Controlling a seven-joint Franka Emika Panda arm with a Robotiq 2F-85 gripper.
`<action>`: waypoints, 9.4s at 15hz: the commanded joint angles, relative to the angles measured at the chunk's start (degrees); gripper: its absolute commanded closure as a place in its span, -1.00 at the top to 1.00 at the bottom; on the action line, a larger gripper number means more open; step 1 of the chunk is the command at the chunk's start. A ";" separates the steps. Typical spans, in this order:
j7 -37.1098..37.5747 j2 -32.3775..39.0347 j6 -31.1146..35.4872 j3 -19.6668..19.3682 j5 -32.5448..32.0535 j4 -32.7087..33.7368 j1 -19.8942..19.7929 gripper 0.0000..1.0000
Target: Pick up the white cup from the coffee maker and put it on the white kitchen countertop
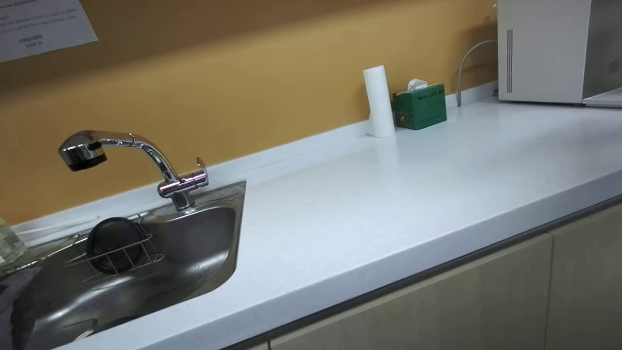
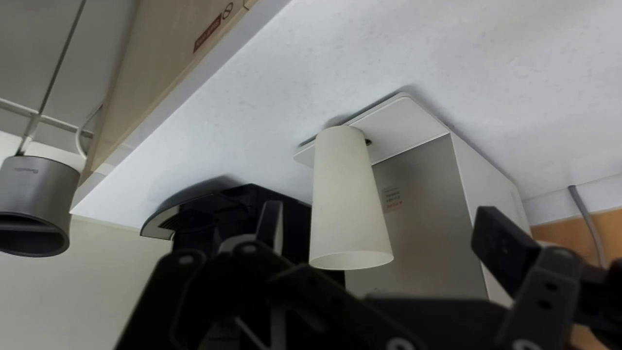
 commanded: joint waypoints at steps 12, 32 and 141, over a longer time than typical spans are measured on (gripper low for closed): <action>0.22 13.54 5.17 21.93 -0.17 7.78 -27.09 1.00; -3.72 20.39 9.26 40.35 -1.70 12.65 -48.04 1.00; -47.08 45.69 8.16 34.05 -5.37 18.40 -39.28 -0.05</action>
